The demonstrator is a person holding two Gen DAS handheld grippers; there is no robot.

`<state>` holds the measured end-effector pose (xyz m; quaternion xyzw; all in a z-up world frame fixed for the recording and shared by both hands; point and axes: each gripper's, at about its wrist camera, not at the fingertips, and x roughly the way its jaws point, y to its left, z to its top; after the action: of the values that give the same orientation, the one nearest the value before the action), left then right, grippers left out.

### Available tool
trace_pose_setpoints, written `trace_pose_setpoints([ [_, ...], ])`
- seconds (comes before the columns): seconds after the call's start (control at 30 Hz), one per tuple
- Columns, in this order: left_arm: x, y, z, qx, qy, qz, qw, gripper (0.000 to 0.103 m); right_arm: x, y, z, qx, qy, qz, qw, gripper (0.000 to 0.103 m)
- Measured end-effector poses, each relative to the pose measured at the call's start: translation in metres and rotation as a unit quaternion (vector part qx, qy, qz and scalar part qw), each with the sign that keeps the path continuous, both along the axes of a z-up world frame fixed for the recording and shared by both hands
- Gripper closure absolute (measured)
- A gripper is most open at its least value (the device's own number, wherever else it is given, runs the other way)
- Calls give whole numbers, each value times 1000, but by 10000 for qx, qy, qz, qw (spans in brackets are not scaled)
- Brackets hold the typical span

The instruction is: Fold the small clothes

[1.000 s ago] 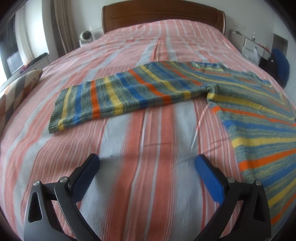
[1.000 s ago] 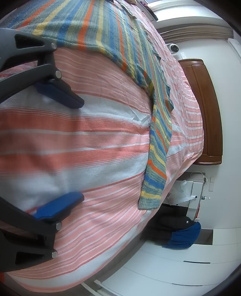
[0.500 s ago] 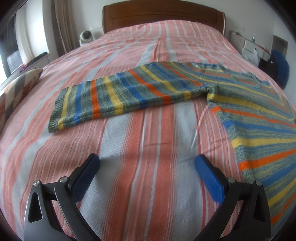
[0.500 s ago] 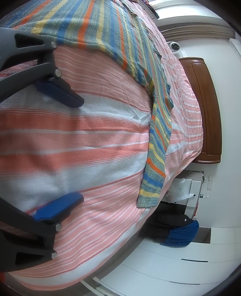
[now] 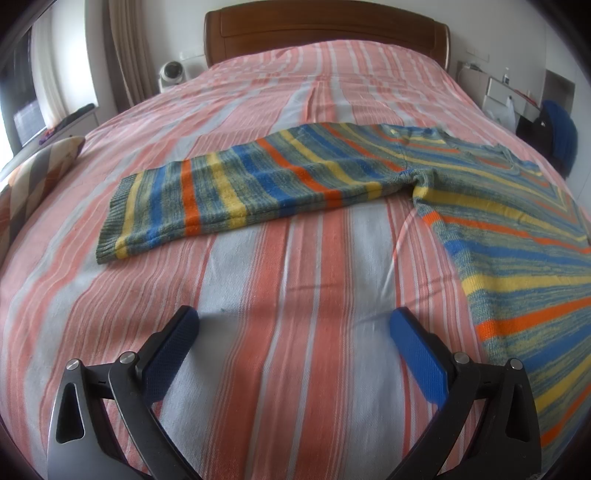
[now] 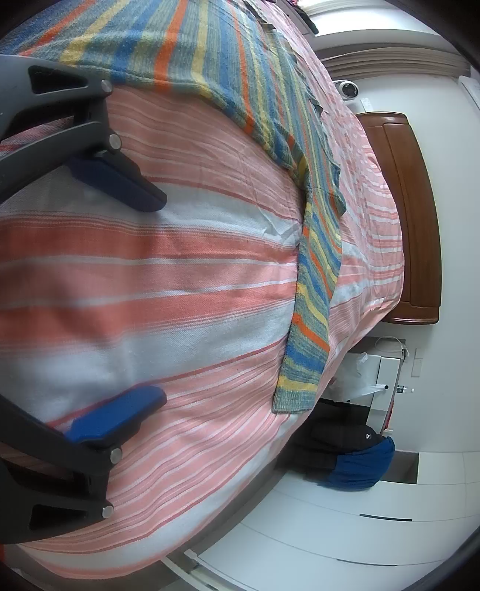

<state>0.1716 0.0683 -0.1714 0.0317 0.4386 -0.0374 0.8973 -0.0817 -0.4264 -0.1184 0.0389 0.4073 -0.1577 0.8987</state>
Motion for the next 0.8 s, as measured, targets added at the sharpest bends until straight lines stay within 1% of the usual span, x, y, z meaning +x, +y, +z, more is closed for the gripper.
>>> trace_pose_setpoints([
  [0.33,0,0,0,-2,1,0,10000,0,1,0,-1,-14,4,-15,10000,9],
  [0.8,0,0,0,-4,2,-3,10000,0,-2,1,-2,-42,-126,-9,9999,8],
])
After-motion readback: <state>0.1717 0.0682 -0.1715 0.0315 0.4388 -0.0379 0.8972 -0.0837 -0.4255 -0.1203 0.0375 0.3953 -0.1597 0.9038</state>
